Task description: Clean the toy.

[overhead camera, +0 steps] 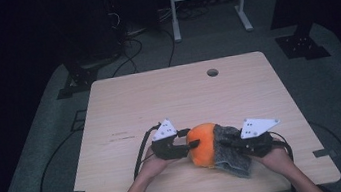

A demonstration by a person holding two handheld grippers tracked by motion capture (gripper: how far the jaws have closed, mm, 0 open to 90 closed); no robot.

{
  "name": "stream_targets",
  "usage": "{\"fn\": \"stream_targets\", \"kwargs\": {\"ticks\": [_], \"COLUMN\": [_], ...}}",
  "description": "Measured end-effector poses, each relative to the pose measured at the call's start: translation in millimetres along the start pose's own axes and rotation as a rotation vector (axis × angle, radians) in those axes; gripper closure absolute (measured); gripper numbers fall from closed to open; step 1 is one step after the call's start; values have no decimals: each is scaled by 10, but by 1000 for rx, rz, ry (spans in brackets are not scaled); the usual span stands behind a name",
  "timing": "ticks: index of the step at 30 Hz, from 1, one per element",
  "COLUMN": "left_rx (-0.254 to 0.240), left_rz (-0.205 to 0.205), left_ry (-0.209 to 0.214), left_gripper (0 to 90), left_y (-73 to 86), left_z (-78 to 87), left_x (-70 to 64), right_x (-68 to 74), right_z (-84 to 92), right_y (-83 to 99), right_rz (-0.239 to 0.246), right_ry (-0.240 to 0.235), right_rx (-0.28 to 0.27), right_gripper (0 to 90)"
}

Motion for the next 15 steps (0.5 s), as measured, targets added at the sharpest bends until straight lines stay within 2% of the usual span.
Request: {"fn": "stream_targets", "kwargs": {"ticks": [1, 2, 4, 5, 6, 7, 9, 10, 12, 13, 15], "left_rx": [-1, 9, 71, 81, 76, 80, 78, 80, 88, 92, 94], "left_rz": [32, 49, 37, 11, -8, -18, -52, -69, -88, -93, -112], "left_ry": [25, 43, 54, 46, 21, 17, 13, 6, 3, -1, -2], "left_gripper": [241, 211, 179, 210, 262, 315, 392, 392, 401, 416, 419], "left_y": [-20, -32, -11, 8, 16, 18, 20, 25, 34, 42, 54], "left_z": [-3, -25, -104, -132, -141, -140, -136, -136, -120, -111, -96], "left_x": [-12, -32, -78, -106, -121, -131, -158, -169, -169, -169, -159], "right_x": [36, 74, 166, 200, 219, 227, 230, 230, 190, 125, 86], "right_z": [8, 13, 20, 25, 42, 81, 180, 180, 129, 60, 56], "right_y": [19, 37, 68, 70, 63, 36, -103, -103, -116, -49, -9], "right_rz": [-1, 4, 22, 42, 62, 72, 61, 61, 71, 53, 35], "right_ry": [-10, -22, -47, -51, -40, -22, -35, -35, -16, -35, -49], "right_rx": [2, -2, 2, 10, 21, 5, -74, -74, -40, -19, -23], "right_gripper": [794, 795, 797, 799, 799, 800, 800, 800, 800, 801, 801]}}
Point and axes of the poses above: each handheld gripper's, and its own axes: z roughly backward along the jaws, y roughly out of its underside, x roughly to its left, the point moved 6 cm from there along -z, roughly forward along the jaws, and after that the axes turned 14 degrees about x, right-handed, at the moved point
